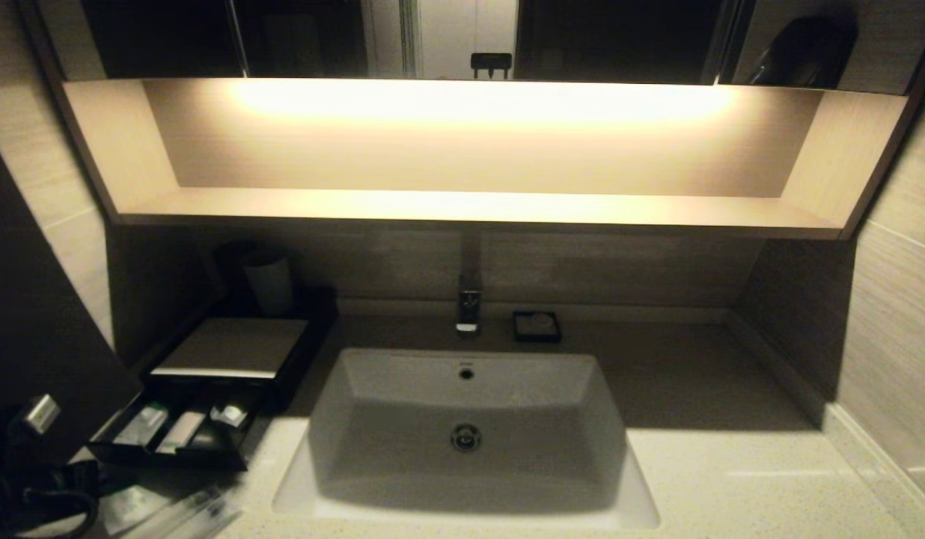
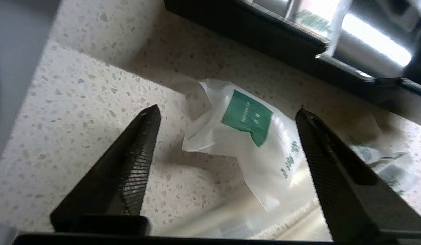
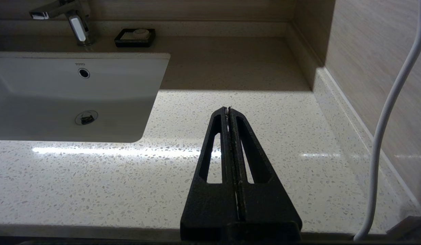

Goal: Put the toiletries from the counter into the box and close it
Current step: Pick up the bathroom toiletry

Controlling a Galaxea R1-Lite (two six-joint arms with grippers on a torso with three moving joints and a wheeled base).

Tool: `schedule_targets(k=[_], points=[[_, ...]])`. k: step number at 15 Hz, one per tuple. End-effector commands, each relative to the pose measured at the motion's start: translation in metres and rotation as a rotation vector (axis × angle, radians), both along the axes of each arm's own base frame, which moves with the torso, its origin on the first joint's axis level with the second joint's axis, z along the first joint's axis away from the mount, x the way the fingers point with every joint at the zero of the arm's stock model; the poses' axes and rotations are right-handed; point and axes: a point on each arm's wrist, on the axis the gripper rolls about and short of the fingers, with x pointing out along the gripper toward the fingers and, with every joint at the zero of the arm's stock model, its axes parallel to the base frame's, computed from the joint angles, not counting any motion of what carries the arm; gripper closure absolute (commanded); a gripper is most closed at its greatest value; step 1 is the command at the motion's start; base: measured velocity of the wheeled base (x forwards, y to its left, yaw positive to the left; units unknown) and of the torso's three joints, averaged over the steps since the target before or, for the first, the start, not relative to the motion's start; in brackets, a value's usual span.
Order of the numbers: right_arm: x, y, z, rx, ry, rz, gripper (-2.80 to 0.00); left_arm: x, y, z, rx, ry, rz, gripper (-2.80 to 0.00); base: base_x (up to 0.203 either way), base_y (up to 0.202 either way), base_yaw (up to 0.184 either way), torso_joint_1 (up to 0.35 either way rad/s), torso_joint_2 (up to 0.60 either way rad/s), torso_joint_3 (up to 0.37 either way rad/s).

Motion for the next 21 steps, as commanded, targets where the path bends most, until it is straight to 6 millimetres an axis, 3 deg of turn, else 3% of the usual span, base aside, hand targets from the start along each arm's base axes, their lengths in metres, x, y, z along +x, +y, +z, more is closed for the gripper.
schedule_targets(k=[1, 20, 21], points=[[0.000, 0.000, 0.000, 0.000, 0.000, 0.000, 0.00, 0.003, 0.002, -0.009, -0.018, 0.026, -0.003, -2.80, 0.000, 0.000, 0.000, 0.000, 0.00, 0.000], [0.000, 0.000, 0.000, 0.000, 0.000, 0.000, 0.00, 0.016, -0.004, -0.015, -0.034, 0.030, -0.054, -2.80, 0.000, 0.000, 0.000, 0.000, 0.00, 0.000], [0.000, 0.000, 0.000, 0.000, 0.000, 0.000, 0.00, 0.016, -0.004, -0.016, -0.033, 0.028, -0.054, 0.00, 0.000, 0.000, 0.000, 0.000, 0.00, 0.000]])
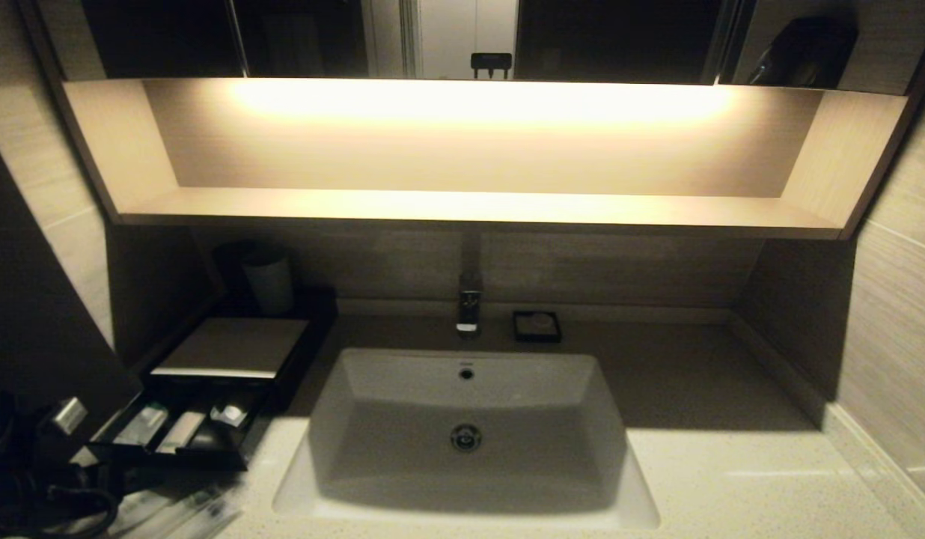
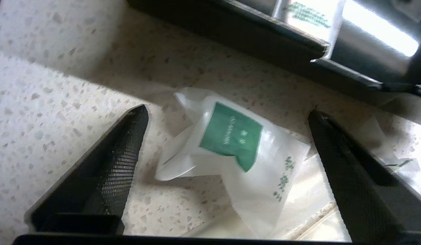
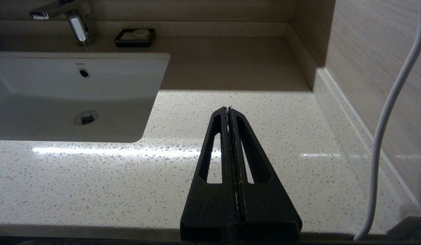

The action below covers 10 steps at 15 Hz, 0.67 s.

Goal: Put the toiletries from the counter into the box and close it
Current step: Pick up the bathroom toiletry

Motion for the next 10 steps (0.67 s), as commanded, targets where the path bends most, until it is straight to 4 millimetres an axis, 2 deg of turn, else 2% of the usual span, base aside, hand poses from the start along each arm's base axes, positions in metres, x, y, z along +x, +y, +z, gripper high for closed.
schedule_targets(k=[1, 10], points=[[0.0000, 0.0000, -0.0001, 0.000, 0.000, 0.000, 0.00, 0.0008, -0.0008, 0.0000, 0.001, -0.004, -0.006, 0.00, 0.000, 0.000, 0.000, 0.000, 0.00, 0.000], [0.0000, 0.0000, -0.0001, 0.000, 0.000, 0.000, 0.00, -0.0011, -0.0015, 0.0081, 0.022, -0.030, -0.004, 0.00, 0.000, 0.000, 0.000, 0.000, 0.00, 0.000]])
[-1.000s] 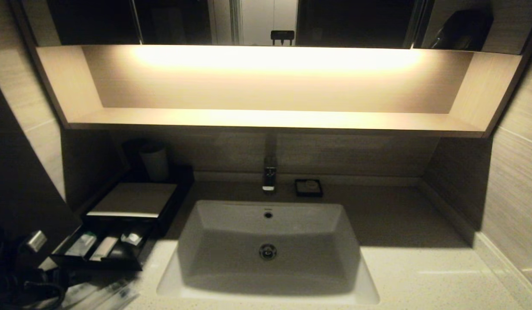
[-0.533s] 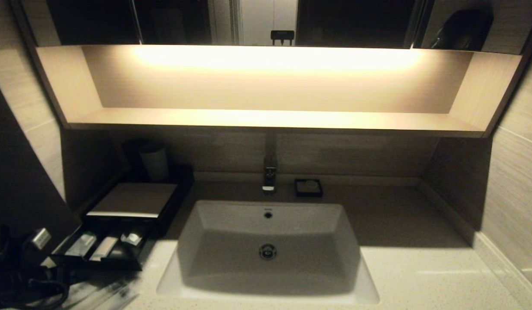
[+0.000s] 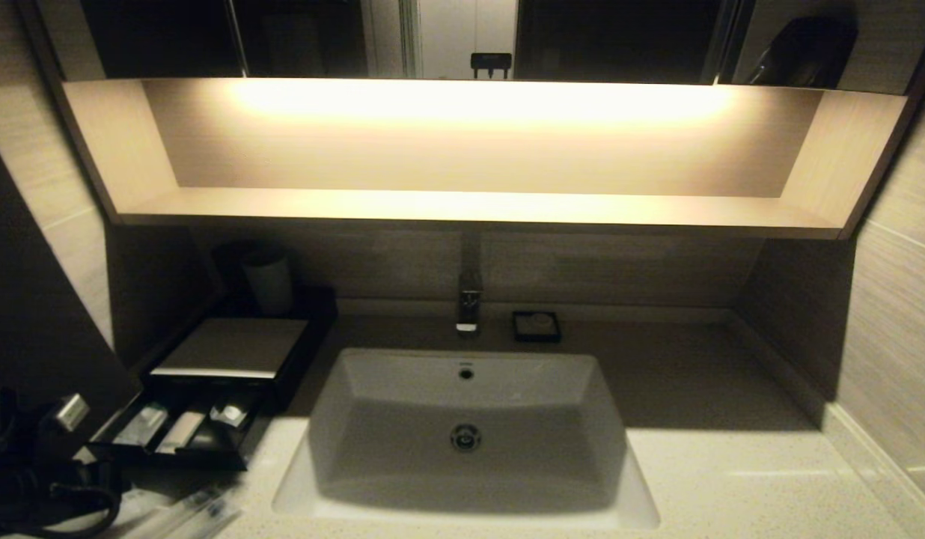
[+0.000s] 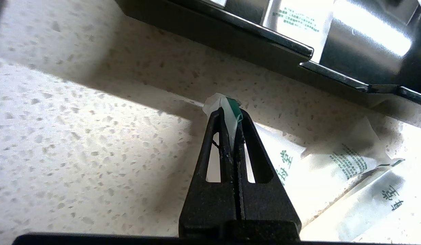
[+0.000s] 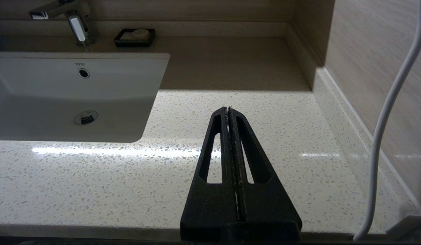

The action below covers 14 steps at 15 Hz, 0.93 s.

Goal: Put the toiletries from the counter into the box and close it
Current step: Pick up the bathroom toiletry

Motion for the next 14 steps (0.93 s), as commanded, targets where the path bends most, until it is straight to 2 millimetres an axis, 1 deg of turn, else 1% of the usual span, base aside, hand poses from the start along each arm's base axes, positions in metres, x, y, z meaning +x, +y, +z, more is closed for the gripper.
schedule_targets(k=[1, 5, 9, 10, 12, 14], points=[[0.000, 0.000, 0.000, 0.000, 0.000, 0.000, 0.00, -0.002, -0.001, 0.009, 0.020, -0.032, 0.001, 0.00, 0.000, 0.000, 0.000, 0.000, 0.00, 0.000], [0.000, 0.000, 0.000, 0.000, 0.000, 0.000, 0.00, -0.012, -0.007, 0.032, 0.063, -0.109, 0.004, 0.00, 0.000, 0.000, 0.000, 0.000, 0.00, 0.000], [0.000, 0.000, 0.000, 0.000, 0.000, 0.000, 0.00, -0.022, -0.012, 0.060, 0.111, -0.219, 0.015, 0.00, 0.000, 0.000, 0.000, 0.000, 0.00, 0.000], [0.000, 0.000, 0.000, 0.000, 0.000, 0.000, 0.00, -0.020, -0.011, 0.067, 0.109, -0.247, 0.030, 0.00, 0.000, 0.000, 0.000, 0.000, 0.00, 0.000], [0.000, 0.000, 0.000, 0.000, 0.000, 0.000, 0.00, -0.012, -0.008, 0.073, 0.095, -0.275, 0.045, 0.00, 0.000, 0.000, 0.000, 0.000, 0.00, 0.000], [0.000, 0.000, 0.000, 0.000, 0.000, 0.000, 0.00, 0.003, -0.013, 0.081, 0.064, -0.312, 0.037, 0.00, 0.000, 0.000, 0.000, 0.000, 0.00, 0.000]])
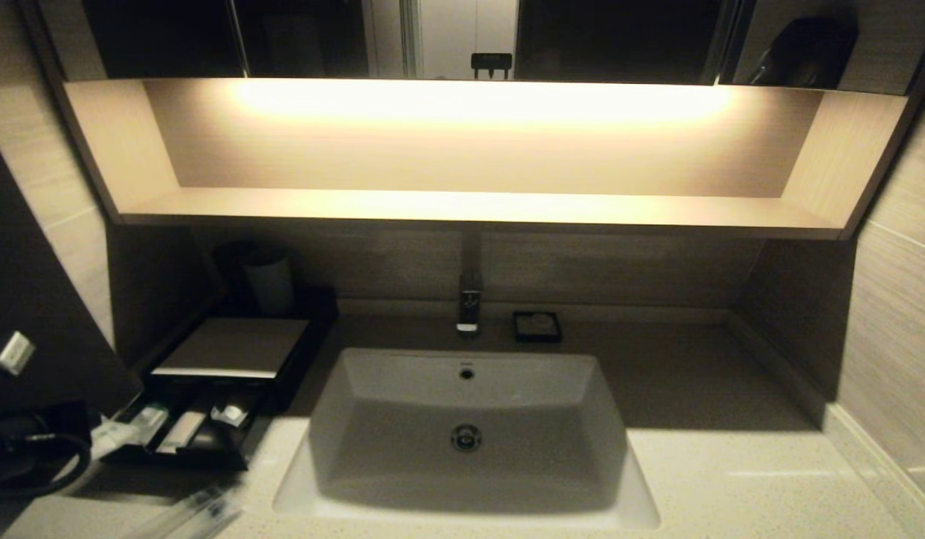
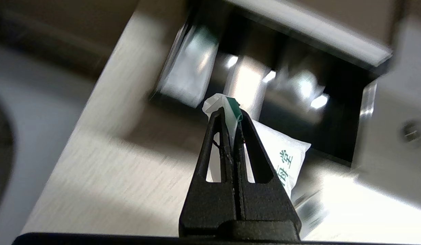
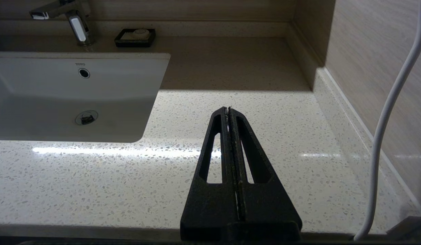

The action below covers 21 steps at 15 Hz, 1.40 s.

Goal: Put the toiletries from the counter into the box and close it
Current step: Pick up the bathroom toiletry, then place the bathroom toiletry into the drawer

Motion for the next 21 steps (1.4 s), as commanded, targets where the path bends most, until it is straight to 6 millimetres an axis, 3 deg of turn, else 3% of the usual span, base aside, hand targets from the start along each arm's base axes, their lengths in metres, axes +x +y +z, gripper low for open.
schedule_targets(k=[1, 5, 8, 15, 21], points=[[0.000, 0.000, 0.000, 0.000, 0.000, 0.000, 0.00, 0.016, -0.006, 0.012, -0.026, -0.054, -0.019, 0.00, 0.000, 0.000, 0.000, 0.000, 0.00, 0.000], [0.000, 0.000, 0.000, 0.000, 0.000, 0.000, 0.00, 0.037, -0.046, 0.020, -0.131, -0.058, -0.099, 0.00, 0.000, 0.000, 0.000, 0.000, 0.00, 0.000], [0.000, 0.000, 0.000, 0.000, 0.000, 0.000, 0.00, 0.054, -0.068, 0.010, -0.139, 0.000, -0.082, 0.00, 0.000, 0.000, 0.000, 0.000, 0.00, 0.000], [0.000, 0.000, 0.000, 0.000, 0.000, 0.000, 0.00, 0.069, -0.079, -0.005, -0.075, -0.003, 0.037, 0.00, 0.000, 0.000, 0.000, 0.000, 0.00, 0.000], [0.000, 0.000, 0.000, 0.000, 0.000, 0.000, 0.00, 0.068, -0.087, -0.015, -0.047, 0.027, 0.066, 0.00, 0.000, 0.000, 0.000, 0.000, 0.00, 0.000]])
